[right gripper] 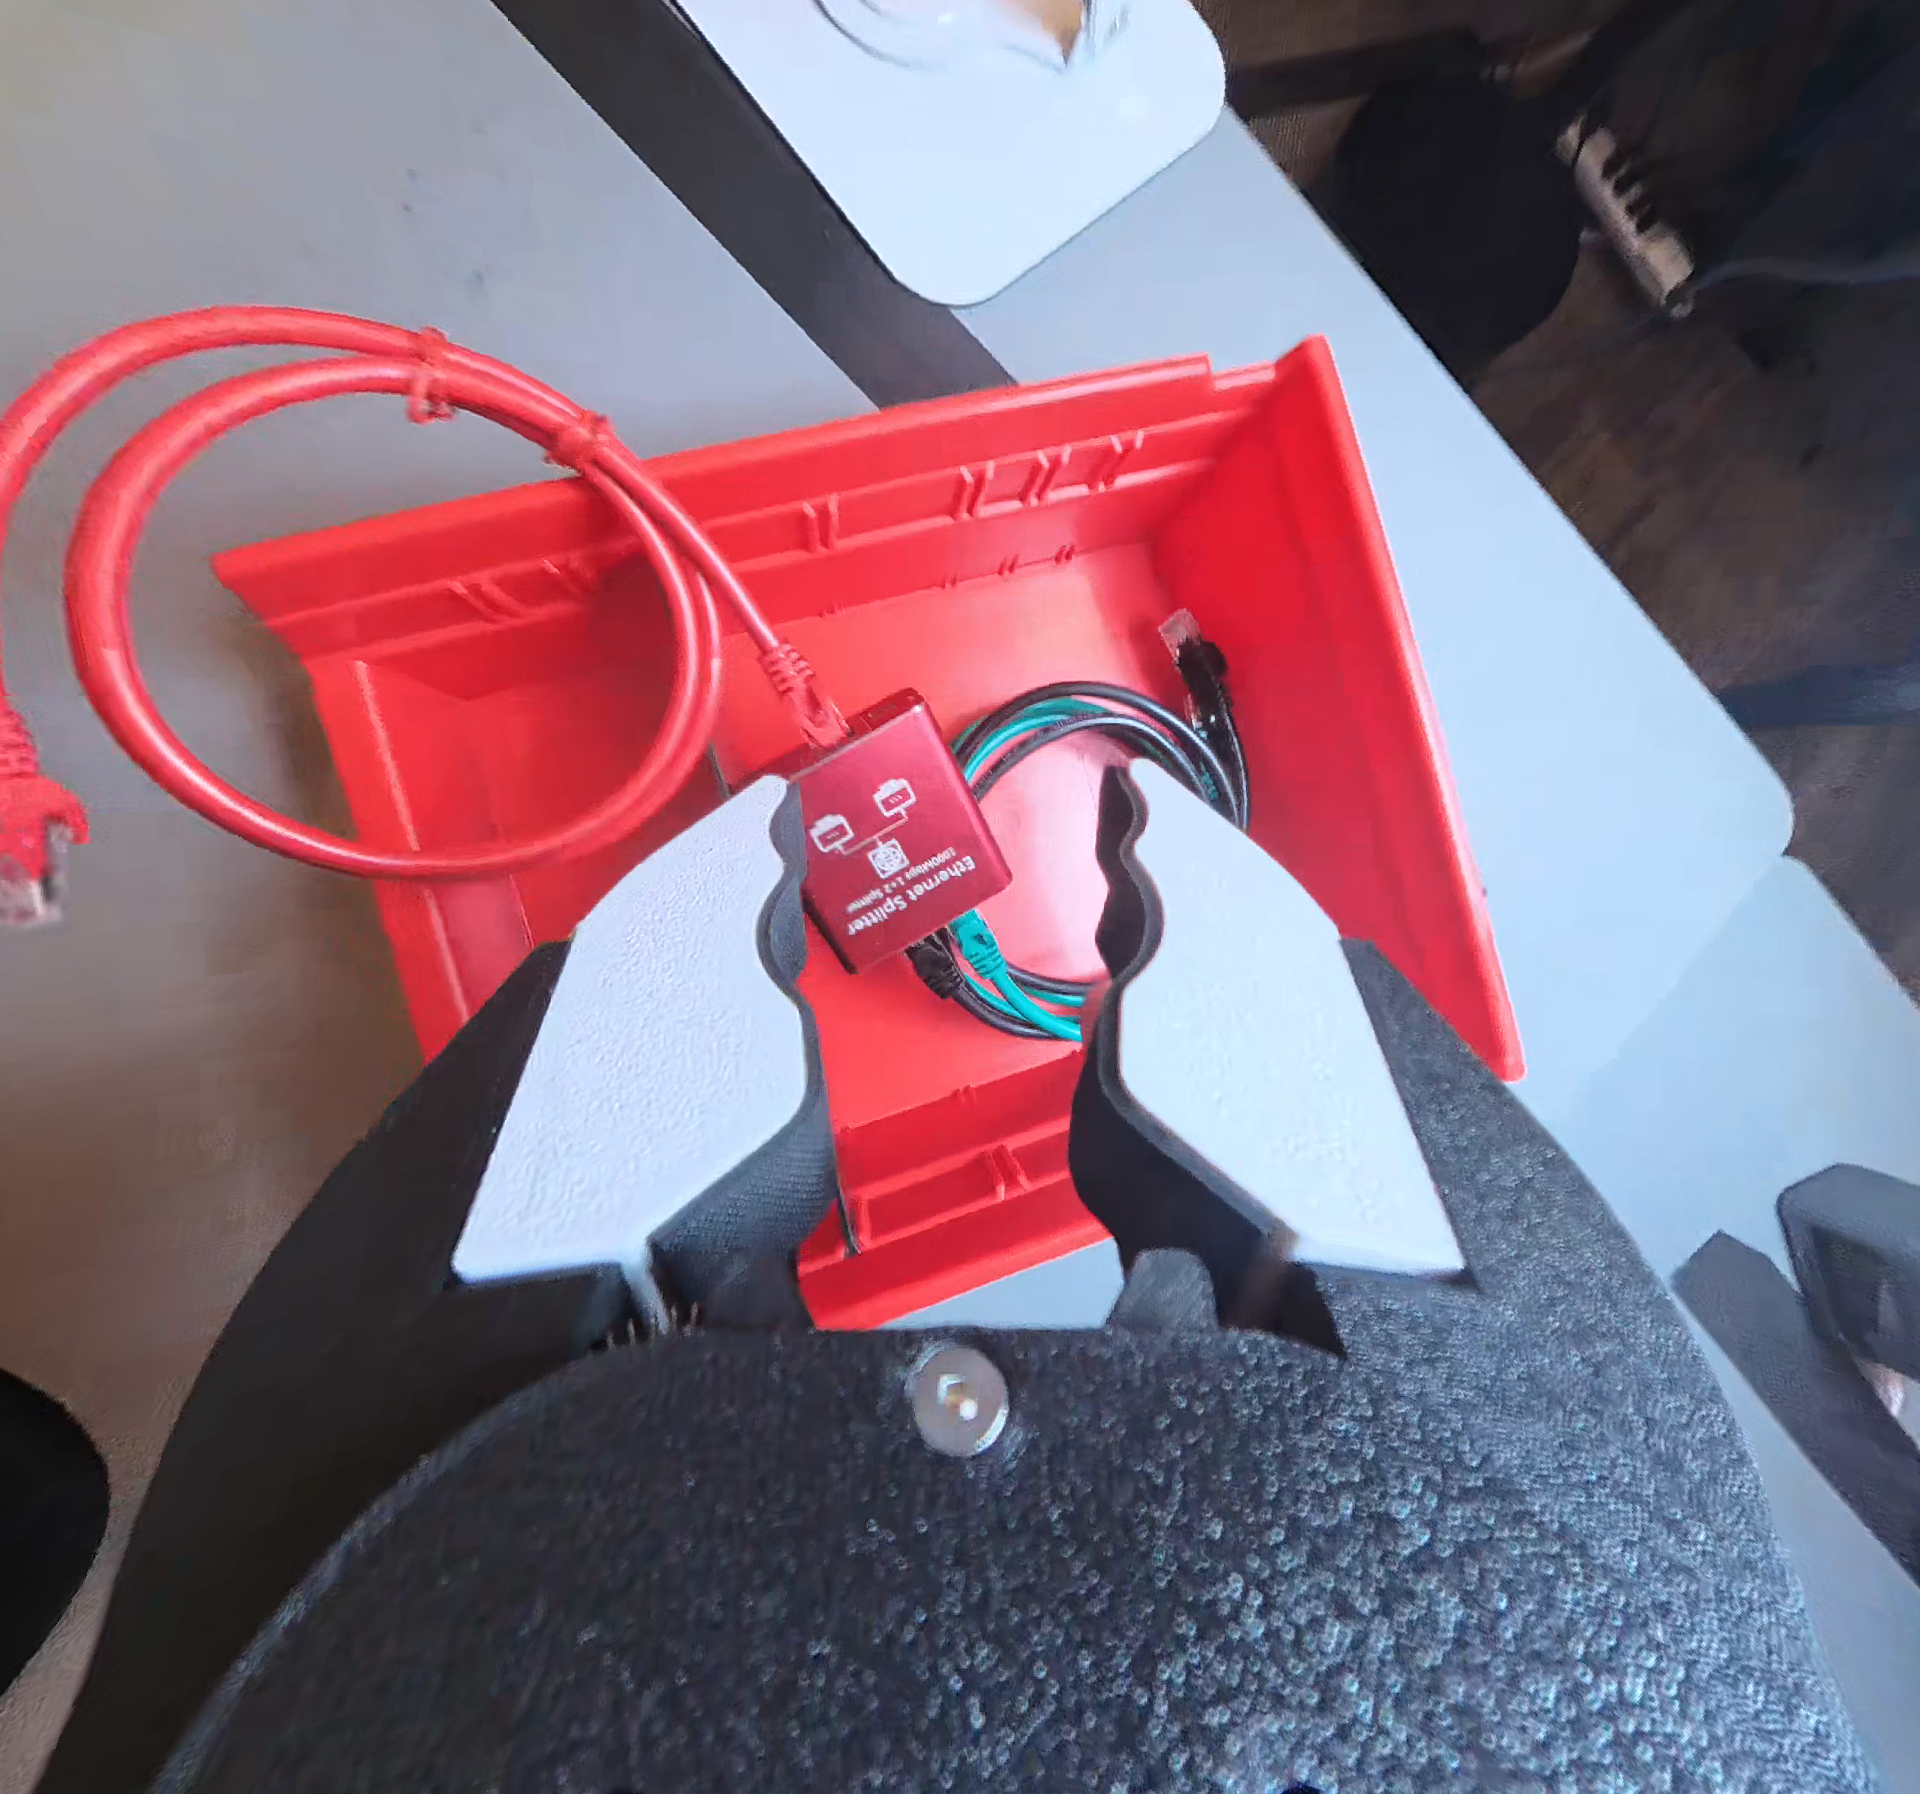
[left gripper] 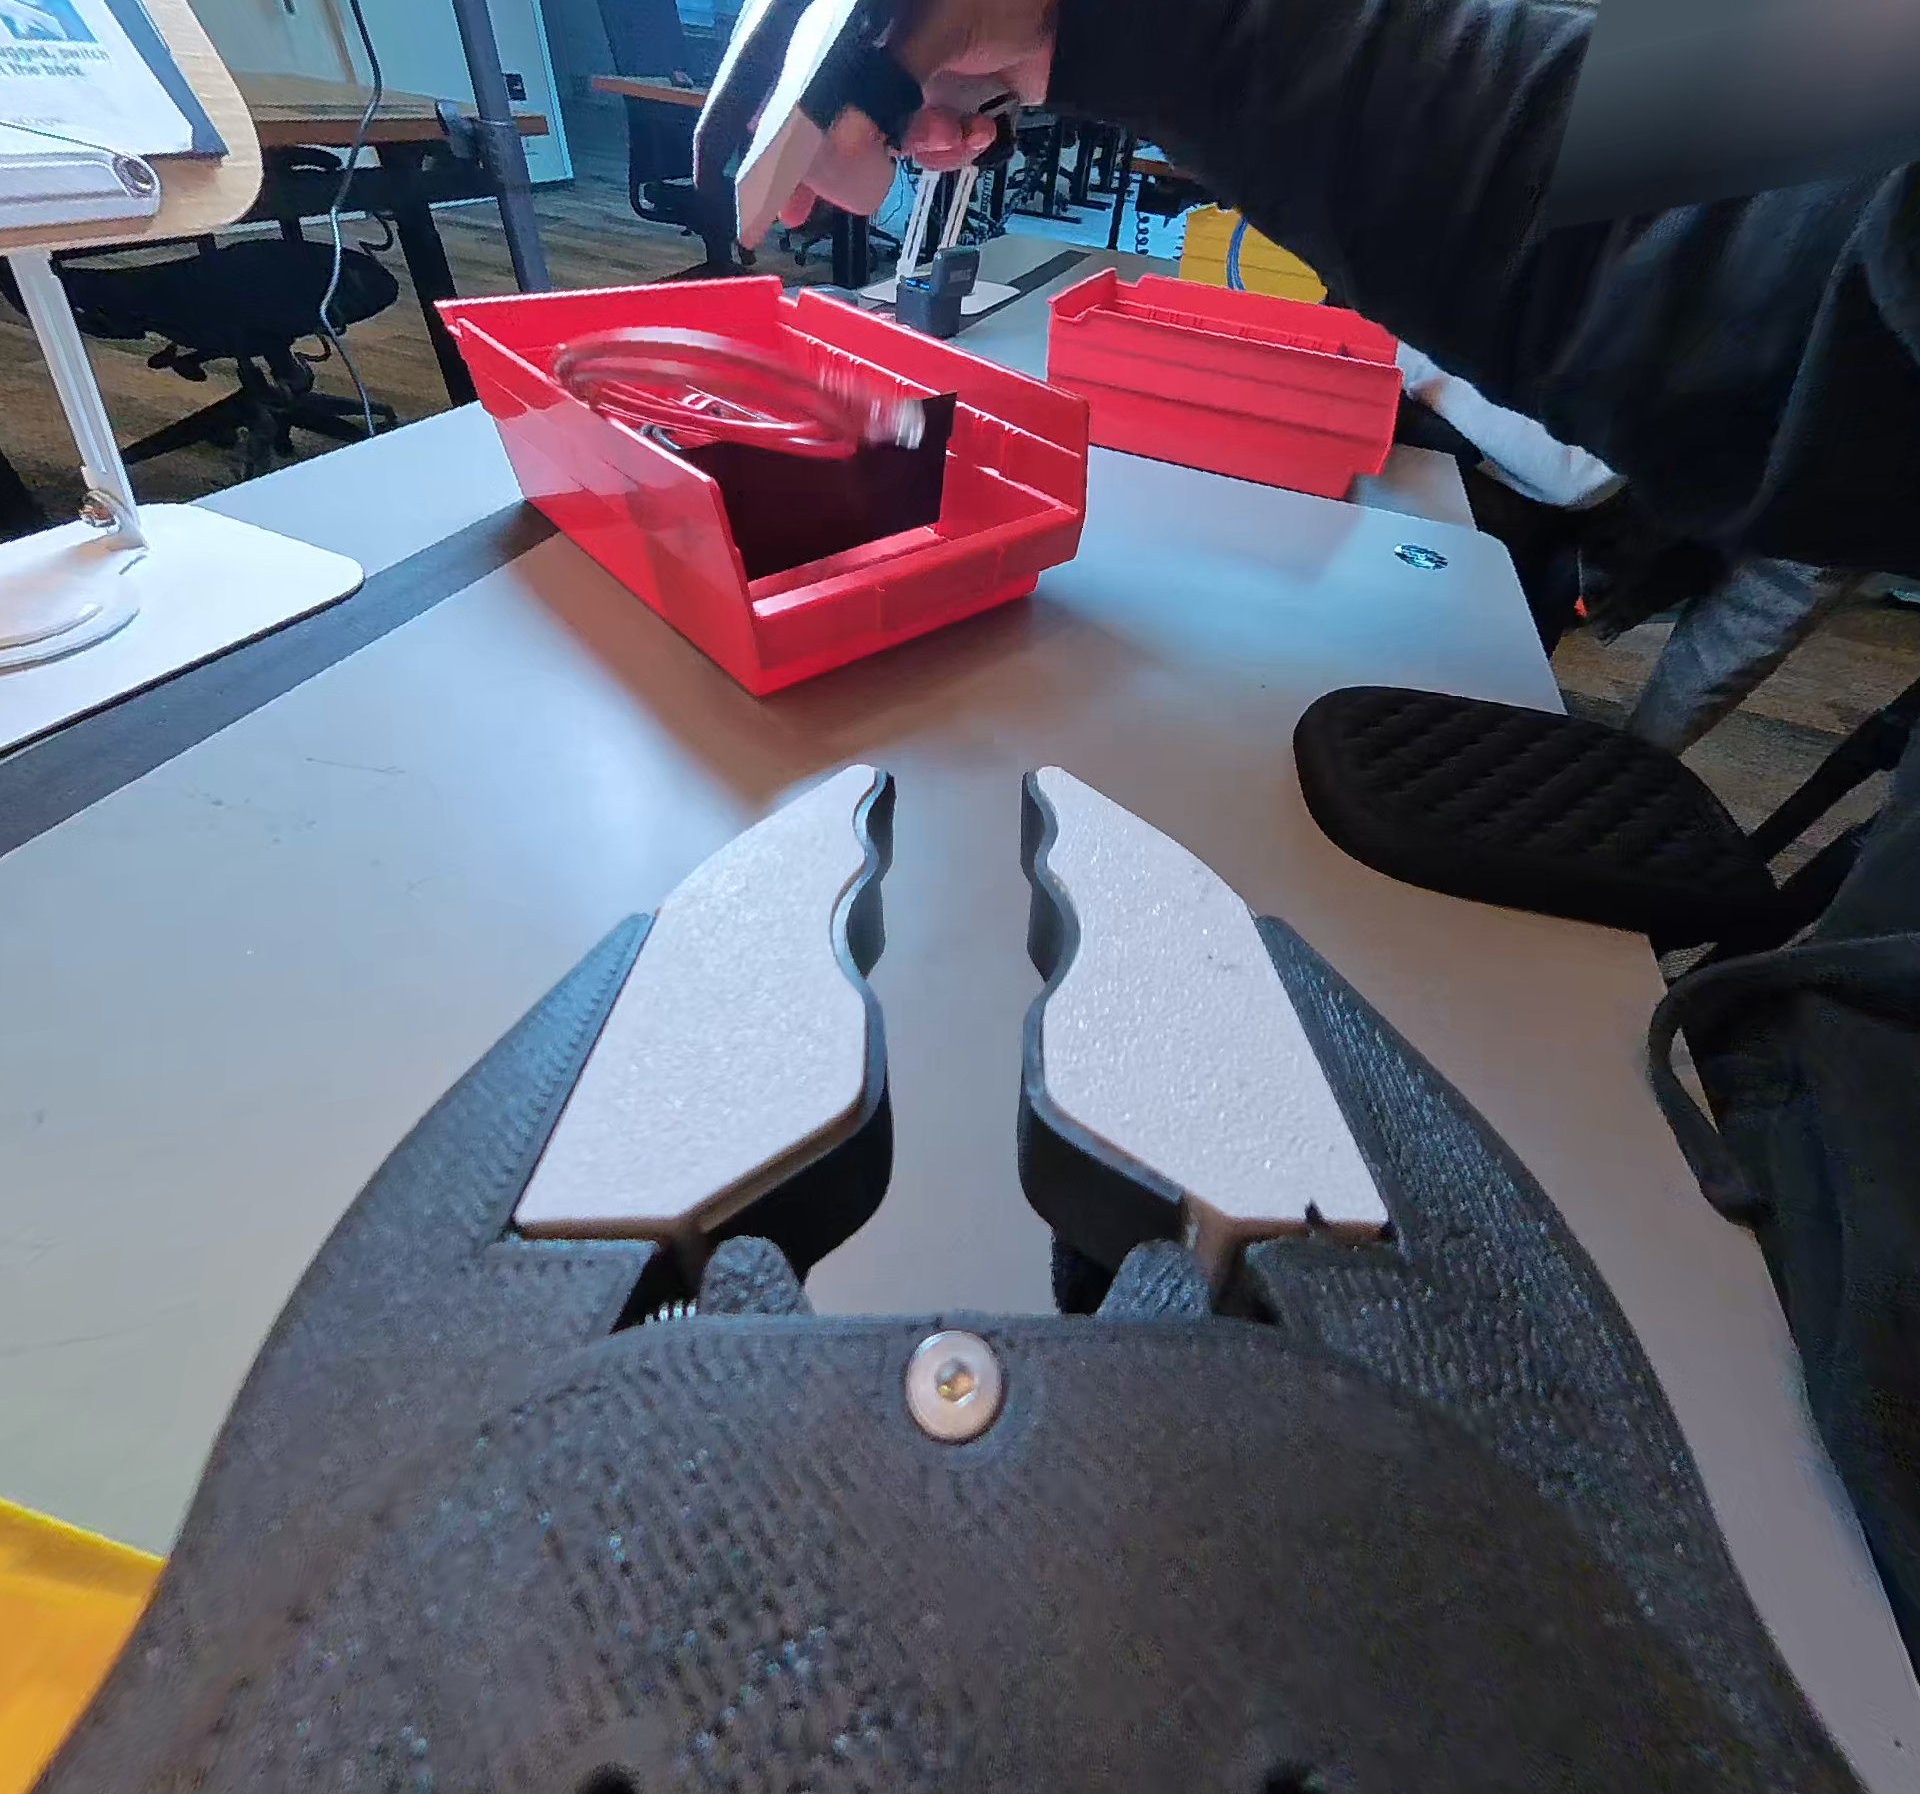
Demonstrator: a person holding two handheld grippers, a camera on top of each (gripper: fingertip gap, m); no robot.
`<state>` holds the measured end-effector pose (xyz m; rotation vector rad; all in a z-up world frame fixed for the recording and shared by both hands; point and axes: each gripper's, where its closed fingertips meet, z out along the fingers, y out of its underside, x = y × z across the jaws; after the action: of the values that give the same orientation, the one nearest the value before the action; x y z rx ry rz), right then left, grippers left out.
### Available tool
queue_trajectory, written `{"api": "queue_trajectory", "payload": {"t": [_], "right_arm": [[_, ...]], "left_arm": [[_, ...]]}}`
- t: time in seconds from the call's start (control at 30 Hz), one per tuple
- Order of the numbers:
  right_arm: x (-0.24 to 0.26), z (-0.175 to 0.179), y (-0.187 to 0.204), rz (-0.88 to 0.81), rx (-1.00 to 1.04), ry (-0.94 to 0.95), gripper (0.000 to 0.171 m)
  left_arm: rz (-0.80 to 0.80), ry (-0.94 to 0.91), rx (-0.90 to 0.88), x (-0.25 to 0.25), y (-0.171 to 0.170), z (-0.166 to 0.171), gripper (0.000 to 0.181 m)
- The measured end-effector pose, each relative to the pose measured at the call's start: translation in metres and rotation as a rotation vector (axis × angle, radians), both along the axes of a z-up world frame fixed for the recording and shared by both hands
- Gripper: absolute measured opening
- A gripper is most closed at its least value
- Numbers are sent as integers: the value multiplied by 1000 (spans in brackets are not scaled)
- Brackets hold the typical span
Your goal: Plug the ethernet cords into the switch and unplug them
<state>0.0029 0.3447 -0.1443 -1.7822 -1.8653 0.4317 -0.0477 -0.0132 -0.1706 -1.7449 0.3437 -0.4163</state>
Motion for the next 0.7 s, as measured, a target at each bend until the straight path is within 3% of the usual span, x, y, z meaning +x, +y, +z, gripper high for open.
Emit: {"api": "queue_trajectory", "payload": {"t": [0.13, 0.23, 0.4, 0.43, 0.5, 0.53, 0.6, 0.7], "right_arm": [[-1, 19, -38, 99, 56, 99, 53], [1, 24, -92, 228, 30, 157, 54], [-9, -12, -167, 306, 66, 70, 69], [-14, -27, -169, 297, 134, 15, 67], [-28, -40, -158, 296, 326, -39, 25], [-33, -38, -155, 316, 368, -40, 16], [-42, -23, -143, 280, 326, -22, 15], [-48, 17, -85, 107, 407, 25, 12]], "left_arm": [[13, 15, 1, -3, -1, 0, 23], [38, 33, 9, -10, -2, 3, 23], [49, -18, 13, -16, 0, 6, 23], [49, -21, 9, -16, 0, 5, 23], [58, 1, -3, -17, 1, 0, 23], [66, 17, -9, -18, 1, -3, 23], [76, 25, -21, -20, 1, -8, 22], [75, 11, -32, -22, 2, -11, 22]]}}
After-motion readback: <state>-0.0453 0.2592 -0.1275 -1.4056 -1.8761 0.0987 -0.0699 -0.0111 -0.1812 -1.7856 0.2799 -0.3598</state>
